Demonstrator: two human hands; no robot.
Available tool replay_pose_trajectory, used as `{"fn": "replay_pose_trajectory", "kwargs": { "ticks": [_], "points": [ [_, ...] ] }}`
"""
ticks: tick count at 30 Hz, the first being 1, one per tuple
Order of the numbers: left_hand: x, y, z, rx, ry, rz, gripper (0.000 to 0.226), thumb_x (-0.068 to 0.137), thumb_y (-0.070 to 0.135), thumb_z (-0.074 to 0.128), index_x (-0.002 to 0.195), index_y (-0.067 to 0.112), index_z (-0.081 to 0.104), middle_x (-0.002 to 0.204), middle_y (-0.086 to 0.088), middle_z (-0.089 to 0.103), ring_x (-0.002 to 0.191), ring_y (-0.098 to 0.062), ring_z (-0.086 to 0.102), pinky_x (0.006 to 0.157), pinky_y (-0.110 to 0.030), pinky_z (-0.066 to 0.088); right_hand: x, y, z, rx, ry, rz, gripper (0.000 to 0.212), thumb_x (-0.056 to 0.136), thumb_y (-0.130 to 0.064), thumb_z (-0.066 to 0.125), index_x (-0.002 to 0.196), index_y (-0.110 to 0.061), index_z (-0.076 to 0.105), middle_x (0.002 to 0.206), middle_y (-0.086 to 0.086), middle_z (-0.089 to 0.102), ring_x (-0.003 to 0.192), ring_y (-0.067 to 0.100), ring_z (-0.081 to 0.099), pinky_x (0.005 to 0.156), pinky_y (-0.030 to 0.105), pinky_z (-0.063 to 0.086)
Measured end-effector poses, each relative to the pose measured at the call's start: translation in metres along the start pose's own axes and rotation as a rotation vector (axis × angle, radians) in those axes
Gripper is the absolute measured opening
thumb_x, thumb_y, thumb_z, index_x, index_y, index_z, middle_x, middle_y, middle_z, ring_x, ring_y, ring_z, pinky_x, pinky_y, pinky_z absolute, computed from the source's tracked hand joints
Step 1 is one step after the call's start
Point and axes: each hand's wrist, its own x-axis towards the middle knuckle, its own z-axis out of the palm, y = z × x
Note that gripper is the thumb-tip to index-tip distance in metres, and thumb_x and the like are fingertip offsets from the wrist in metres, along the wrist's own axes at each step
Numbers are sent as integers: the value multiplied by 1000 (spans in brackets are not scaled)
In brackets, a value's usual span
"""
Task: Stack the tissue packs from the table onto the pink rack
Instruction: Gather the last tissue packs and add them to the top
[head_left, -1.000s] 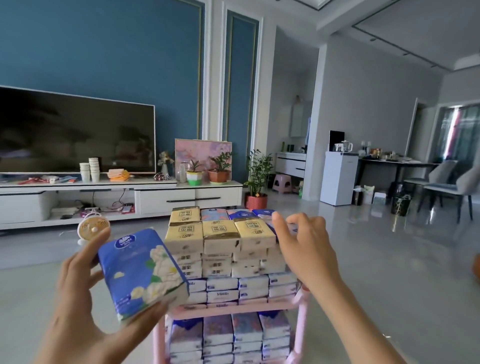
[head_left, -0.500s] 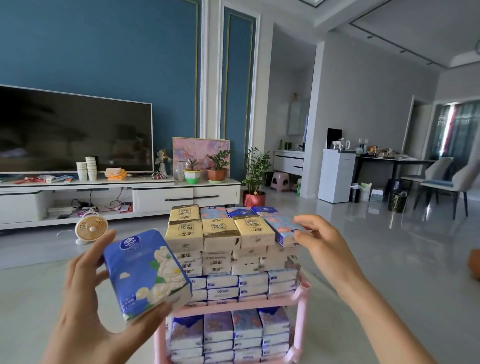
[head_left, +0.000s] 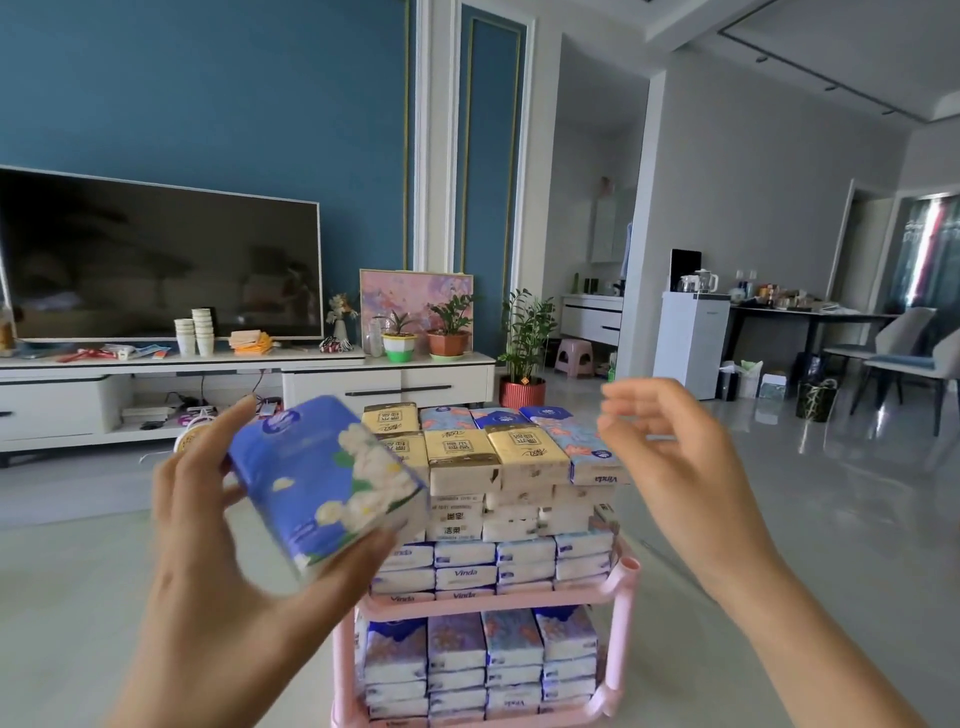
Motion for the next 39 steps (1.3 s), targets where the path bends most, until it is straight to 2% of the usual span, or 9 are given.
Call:
{"fn": "replay_pose_trajectory", "kwargs": {
  "ticks": [5, 10, 14, 18, 25, 30, 33, 37, 39],
  "points": [
    [37, 37, 33, 215, 83, 104, 96, 54, 64, 56, 136, 25, 24, 114, 12, 26, 110, -18, 39, 90, -28, 33, 11, -69, 41, 170, -530, 25, 59, 65, -56, 62, 118, -34, 51, 110, -14, 57, 94, -4, 57, 89, 21, 46],
    [80, 38, 51, 337, 155, 60, 101, 55, 64, 47, 139, 12, 28, 121, -11, 39, 108, -22, 36, 86, -26, 24, 53, -89, 63, 46, -556, -1, 62, 71, -36, 76, 124, -26, 47, 107, -18, 53, 94, -2, 55, 88, 19, 45],
    [91, 29, 53, 369, 58, -3, 114, 54, 60, 71, 144, 12, 20, 126, -11, 37, 115, -27, 37, 91, -30, 27, 81, -78, 80, -187, -589, -98, 52, 69, -26, 77, 116, -25, 55, 102, -4, 59, 91, 12, 57, 83, 29, 48],
    [97, 16, 49, 218, -145, -241, 118, 58, 62, 73, 146, 19, 6, 145, -3, 23, 134, -19, 24, 107, -36, 27, 107, -59, 91, -132, -635, -31, 41, 70, -13, 77, 107, -17, 60, 88, -12, 58, 84, 5, 54, 73, 15, 41],
    [93, -28, 22, -37, -295, -637, 36, 97, 44, 36, 117, 20, 54, 118, 0, 52, 107, -16, 45, 86, -26, 32, 135, -20, 94, -321, -941, 28, 59, 75, -6, 73, 128, -15, 48, 128, -2, 48, 116, 6, 40, 92, 14, 34],
    [95, -43, 32, -137, -346, -770, 48, 99, 40, 30, 133, 9, 45, 127, -4, 52, 107, -16, 42, 88, -27, 29, 141, -7, 101, -304, -1016, 84, 61, 77, -6, 72, 130, -19, 45, 139, 1, 43, 127, 11, 38, 102, 23, 29],
    [95, -47, 42, -172, -386, -793, 45, 100, 40, 28, 121, 7, 51, 100, 1, 52, 97, -14, 45, 83, -26, 31, 144, -1, 103, -287, -1063, 108, 60, 78, -9, 71, 130, -21, 45, 139, -2, 42, 125, 8, 38, 103, 22, 29],
    [93, -47, 52, -245, -372, -824, 28, 100, 39, 27, 96, 18, 46, 90, 7, 54, 82, -7, 47, 82, -27, 31, 143, 5, 99, -291, -1113, 153, 58, 78, -13, 72, 126, -29, 44, 137, -7, 43, 127, 8, 39, 105, 25, 31],
    [92, -50, 51, -253, -365, -815, 33, 100, 40, 27, 104, 16, 49, 96, 4, 55, 89, -11, 49, 84, -28, 33, 142, 2, 96, -257, -1064, 163, 60, 81, -18, 69, 133, -26, 41, 140, -4, 41, 128, 9, 36, 104, 24, 30]
  ]
}}
